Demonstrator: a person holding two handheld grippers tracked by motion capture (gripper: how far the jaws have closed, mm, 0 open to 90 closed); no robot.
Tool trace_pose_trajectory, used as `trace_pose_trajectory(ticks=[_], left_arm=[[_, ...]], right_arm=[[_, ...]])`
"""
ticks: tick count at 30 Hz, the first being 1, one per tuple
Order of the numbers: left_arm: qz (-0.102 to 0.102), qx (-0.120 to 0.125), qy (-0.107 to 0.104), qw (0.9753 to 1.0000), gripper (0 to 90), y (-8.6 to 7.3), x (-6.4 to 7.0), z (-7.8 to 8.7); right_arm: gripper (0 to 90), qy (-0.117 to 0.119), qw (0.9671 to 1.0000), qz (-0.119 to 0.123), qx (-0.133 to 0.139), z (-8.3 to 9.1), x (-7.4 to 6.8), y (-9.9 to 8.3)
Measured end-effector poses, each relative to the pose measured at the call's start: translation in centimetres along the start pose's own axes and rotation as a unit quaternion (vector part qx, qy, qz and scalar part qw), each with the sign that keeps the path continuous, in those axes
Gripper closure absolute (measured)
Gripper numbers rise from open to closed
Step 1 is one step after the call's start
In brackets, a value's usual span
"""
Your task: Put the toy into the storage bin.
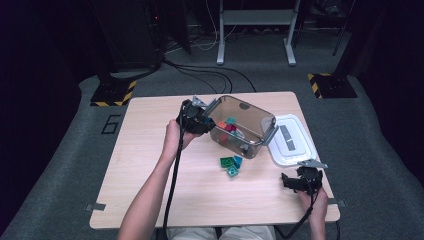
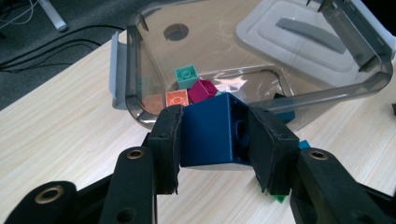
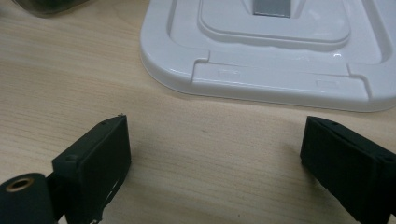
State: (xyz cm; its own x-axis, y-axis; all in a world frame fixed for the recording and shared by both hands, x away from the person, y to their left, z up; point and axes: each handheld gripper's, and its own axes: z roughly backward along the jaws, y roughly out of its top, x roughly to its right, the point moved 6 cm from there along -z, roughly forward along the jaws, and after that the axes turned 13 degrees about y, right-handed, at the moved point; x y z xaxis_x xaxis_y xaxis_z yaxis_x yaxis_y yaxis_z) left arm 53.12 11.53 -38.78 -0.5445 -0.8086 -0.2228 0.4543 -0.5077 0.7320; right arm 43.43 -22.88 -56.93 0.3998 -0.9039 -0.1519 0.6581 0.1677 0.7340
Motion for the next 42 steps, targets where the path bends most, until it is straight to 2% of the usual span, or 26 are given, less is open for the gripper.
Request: trace_pose_trajectory(ticks=[8,23,42], left_arm=[[0.001,-0.001,-0.006,1.0,56.8,1.1,0.2,-0.7],[0.002,-0.005,0.004,1.0,56.8,2.5,-0.3,-2.1],[0.004,-0.02,0.005,0.9998,56.8,3.1,-0.3,-4.3]], right_arm=[[8.2,0.0,1.0,-0.002,0.0,0.0,0.0,0.0],[8.6,0.001,1.0,-0.001,0.001,0.0,0.0,0.0],[8.8,0.002,1.0,-0.002,0.001,0.0,0.0,0.0]])
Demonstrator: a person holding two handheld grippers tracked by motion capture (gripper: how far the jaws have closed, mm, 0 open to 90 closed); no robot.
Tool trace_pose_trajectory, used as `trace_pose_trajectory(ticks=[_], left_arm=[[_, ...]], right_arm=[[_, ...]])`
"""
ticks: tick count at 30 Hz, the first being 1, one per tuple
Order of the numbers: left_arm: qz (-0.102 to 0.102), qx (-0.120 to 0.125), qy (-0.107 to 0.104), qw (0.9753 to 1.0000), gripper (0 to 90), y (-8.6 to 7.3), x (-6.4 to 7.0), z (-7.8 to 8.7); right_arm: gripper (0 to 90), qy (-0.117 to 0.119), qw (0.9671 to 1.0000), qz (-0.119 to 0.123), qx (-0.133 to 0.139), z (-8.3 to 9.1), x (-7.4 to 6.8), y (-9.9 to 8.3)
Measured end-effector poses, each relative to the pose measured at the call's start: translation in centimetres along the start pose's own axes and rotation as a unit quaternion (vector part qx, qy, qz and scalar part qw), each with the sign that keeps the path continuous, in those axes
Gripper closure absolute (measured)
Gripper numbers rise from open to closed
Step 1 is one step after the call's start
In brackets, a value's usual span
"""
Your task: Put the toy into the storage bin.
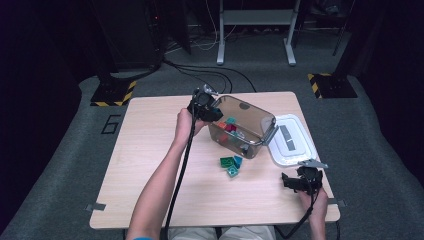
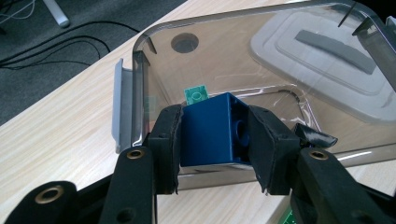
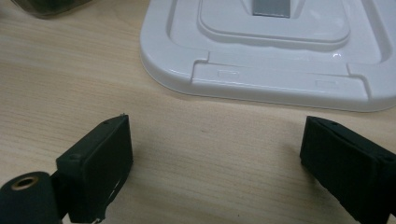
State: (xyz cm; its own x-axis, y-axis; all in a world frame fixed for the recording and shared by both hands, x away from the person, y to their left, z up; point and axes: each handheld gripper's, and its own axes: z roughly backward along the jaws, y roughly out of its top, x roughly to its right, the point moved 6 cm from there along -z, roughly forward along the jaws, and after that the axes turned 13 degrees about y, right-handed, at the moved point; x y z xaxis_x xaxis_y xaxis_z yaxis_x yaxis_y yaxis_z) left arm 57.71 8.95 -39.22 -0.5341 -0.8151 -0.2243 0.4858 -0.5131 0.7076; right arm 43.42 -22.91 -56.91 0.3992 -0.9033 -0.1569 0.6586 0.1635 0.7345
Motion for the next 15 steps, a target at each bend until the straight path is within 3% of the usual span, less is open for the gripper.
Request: trace_pose_trajectory(ticks=[12,15], left_arm=[[-0.009,-0.008,0.007,0.9999,56.7,0.8,0.4,-0.7],[-0.008,-0.016,0.01,0.9998,56.7,0.7,0.4,-1.6]], right_arm=[[9.0,0.0,1.0,0.0,0.0,0.0,0.0,0.0],[9.0,0.0,1.0,0.0,0.0,0.0,0.0,0.0]])
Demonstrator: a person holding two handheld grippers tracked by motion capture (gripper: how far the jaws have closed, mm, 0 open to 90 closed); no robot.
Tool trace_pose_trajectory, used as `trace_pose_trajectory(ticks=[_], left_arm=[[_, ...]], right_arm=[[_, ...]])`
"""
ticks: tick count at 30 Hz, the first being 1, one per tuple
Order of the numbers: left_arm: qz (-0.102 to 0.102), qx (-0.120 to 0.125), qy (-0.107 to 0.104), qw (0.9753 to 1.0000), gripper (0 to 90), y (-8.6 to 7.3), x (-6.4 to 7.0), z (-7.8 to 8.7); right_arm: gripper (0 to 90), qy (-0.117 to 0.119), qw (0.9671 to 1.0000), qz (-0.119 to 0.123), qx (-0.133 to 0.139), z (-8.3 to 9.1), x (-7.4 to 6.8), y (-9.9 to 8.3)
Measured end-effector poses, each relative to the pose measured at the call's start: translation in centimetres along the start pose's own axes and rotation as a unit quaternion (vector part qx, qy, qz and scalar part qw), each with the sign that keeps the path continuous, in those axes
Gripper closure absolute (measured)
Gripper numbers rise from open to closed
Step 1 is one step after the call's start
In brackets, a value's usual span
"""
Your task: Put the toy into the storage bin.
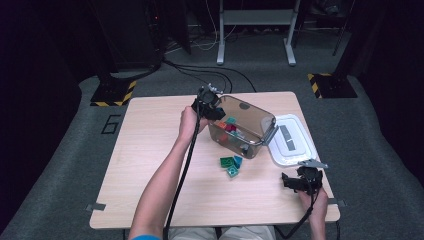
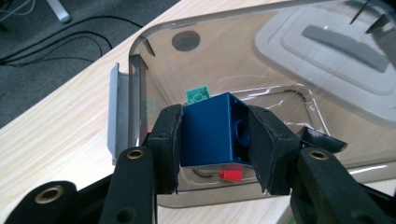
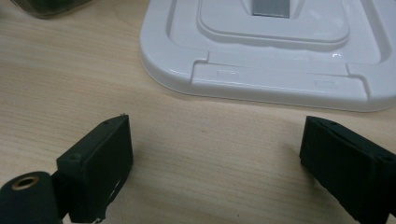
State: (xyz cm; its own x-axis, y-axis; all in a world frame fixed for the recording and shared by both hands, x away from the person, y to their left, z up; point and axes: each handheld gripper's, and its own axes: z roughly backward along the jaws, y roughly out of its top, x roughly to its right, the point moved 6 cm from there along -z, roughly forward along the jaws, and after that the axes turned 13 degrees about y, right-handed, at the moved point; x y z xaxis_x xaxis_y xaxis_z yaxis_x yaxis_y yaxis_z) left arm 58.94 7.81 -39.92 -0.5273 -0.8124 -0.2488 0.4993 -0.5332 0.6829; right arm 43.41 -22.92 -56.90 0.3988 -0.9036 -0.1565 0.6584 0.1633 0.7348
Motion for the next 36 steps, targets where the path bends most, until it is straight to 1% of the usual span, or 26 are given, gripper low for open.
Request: trace_pose_trajectory(ticks=[1,7,9,11,13,14,15,16,17,19,20,21,24,25,26,27,29,31,33,36], left_arm=[[0.0,0.0,0.0,1.0,56.7,0.0,0.0,0.0],[-0.002,-0.009,0.003,1.0,56.7,0.1,0.1,-1.3],[0.002,-0.012,0.003,0.9999,56.6,0.1,0.1,-1.7],[0.0,-0.021,0.002,0.9998,56.5,-0.1,0.2,-2.2],[0.001,-0.026,0.001,0.9997,56.2,-0.1,0.2,-2.5],[0.002,-0.032,-0.001,0.9995,54.1,-0.2,0.2,-2.6],[0.004,-0.037,-0.002,0.9993,47.8,-0.3,0.3,-2.7],[0.004,-0.041,-0.004,0.9991,39.2,-0.3,0.3,-2.7],[0.013,-0.043,-0.008,0.999,36.2,-0.5,0.3,-2.7],[0.014,-0.043,-0.009,0.9989,32.3,-0.5,0.3,-2.6],[0.018,-0.042,-0.007,0.9989,32.3,-0.5,0.2,-2.4],[0.02,-0.039,-0.006,0.999,27.4,-0.5,0.2,-2.1],[0.022,-0.03,-0.003,0.9993,20.6,-0.7,0.2,-1.2],[0.023,-0.023,-0.003,0.9995,17.6,-1.0,0.3,-0.6],[0.022,-0.019,-0.002,0.9996,16.8,-1.2,0.3,-0.2],[0.022,-0.019,-0.002,0.9996,15.0,-1.2,0.3,-0.2],[0.022,-0.012,-0.005,0.9997,14.9,-1.7,0.3,0.6],[0.023,-0.004,-0.003,0.9997,14.0,-2.2,0.3,1.2],[0.022,-0.002,-0.005,0.9997,13.0,-2.6,0.3,1.7],[0.022,0.006,-0.005,0.9997,9.6,-3.3,0.5,2.5]], right_arm=[[9.0,0.0,1.0,0.0,0.0,0.0,0.0,0.0],[9.0,0.0,1.0,0.0,0.0,0.0,0.0,0.0],[9.0,0.0,1.0,0.0,0.0,0.0,0.0,0.0],[9.0,0.0,1.0,0.0,0.0,0.0,0.0,0.0],[9.0,0.0,1.0,0.0,0.0,0.0,0.0,0.0],[9.0,0.0,1.0,0.0,0.0,0.0,0.0,0.0],[9.1,0.0,1.0,0.0,0.0,0.0,0.0,0.0],[9.1,0.0,1.0,0.0,0.0,0.0,0.0,0.0],[9.1,0.0,1.0,0.0,0.0,0.0,0.0,0.0],[9.2,0.0,1.0,0.0,0.0,0.0,0.0,0.0],[9.2,0.0,1.0,0.0,0.0,0.0,0.0,0.0],[9.2,-0.001,1.0,-0.001,0.0,0.0,0.0,0.0],[9.2,-0.001,1.0,-0.001,0.0,0.0,0.0,0.0],[9.2,-0.001,1.0,-0.001,0.0,0.0,0.0,0.0],[9.2,-0.001,1.0,0.0,0.0,0.0,0.0,0.0],[9.2,-0.001,1.0,0.0,0.0,0.0,0.0,0.0],[9.2,-0.001,1.0,0.0,0.0,0.0,0.0,0.0],[9.2,-0.001,1.0,0.0,0.0,0.0,0.0,0.0],[9.2,-0.001,1.0,-0.001,0.0,0.0,0.0,0.0],[9.2,-0.001,1.0,0.0,0.0,0.0,0.0,0.0]])
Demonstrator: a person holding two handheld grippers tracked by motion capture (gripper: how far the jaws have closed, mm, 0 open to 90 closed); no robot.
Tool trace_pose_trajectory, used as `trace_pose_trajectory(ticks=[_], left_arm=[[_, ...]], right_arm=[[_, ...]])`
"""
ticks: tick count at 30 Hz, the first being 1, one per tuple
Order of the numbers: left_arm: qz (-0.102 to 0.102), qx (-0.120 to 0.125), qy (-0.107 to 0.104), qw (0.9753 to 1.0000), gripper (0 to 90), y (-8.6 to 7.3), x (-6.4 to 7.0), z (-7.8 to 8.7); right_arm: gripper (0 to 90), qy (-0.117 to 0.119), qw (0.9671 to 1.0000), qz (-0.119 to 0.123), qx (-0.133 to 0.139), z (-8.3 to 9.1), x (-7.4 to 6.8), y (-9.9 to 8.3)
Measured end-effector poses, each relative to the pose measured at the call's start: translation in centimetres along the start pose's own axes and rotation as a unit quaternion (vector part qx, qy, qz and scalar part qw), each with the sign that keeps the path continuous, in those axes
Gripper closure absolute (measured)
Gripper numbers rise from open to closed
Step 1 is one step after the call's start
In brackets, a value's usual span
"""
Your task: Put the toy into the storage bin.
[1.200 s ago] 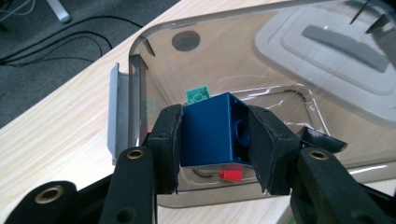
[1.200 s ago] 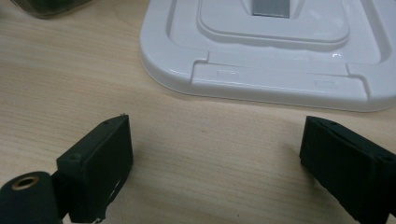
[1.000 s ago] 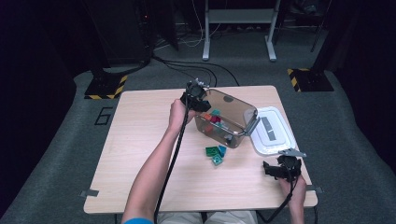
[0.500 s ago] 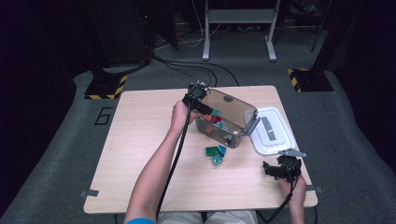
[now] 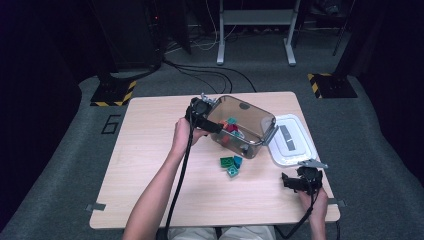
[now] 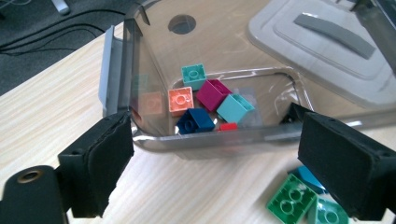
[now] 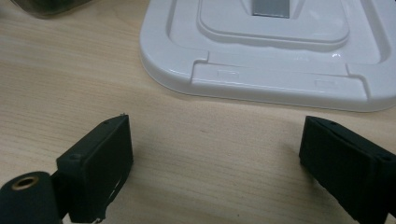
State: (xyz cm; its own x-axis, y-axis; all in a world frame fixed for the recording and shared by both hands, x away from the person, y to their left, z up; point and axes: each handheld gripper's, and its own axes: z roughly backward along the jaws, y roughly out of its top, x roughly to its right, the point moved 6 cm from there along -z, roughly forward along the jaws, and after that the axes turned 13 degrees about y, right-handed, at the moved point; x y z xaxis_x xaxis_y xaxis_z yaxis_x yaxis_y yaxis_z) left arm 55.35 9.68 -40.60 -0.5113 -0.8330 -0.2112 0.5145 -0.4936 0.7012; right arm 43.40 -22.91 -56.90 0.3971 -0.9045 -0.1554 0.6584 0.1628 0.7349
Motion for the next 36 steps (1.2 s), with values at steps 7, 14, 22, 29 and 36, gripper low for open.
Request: trace_pose_trajectory(ticks=[7,14,22,29,36], left_arm=[[-0.016,0.001,-0.017,0.9997,8.1,-2.4,1.6,0.8],[-0.019,-0.018,-0.044,0.9987,7.2,-5.6,3.6,-0.6],[-0.017,-0.043,-0.071,0.9964,3.8,-8.5,5.6,-3.4],[-0.011,-0.054,-0.08,0.9953,4.3,-9.5,6.5,-5.1],[-0.014,-0.045,-0.077,0.996,14.5,-9.5,7.2,-6.5]], right_arm=[[9.2,0.0,1.0,0.001,0.0,0.0,0.0,0.0],[9.2,0.0,1.0,0.001,0.0,0.0,0.0,0.0],[9.2,0.0,1.0,0.001,0.0,0.0,0.0,0.0],[9.2,0.0,1.0,0.001,0.0,0.0,0.0,0.0],[9.2,0.0,1.0,0.001,0.0,0.0,0.0,0.0]])
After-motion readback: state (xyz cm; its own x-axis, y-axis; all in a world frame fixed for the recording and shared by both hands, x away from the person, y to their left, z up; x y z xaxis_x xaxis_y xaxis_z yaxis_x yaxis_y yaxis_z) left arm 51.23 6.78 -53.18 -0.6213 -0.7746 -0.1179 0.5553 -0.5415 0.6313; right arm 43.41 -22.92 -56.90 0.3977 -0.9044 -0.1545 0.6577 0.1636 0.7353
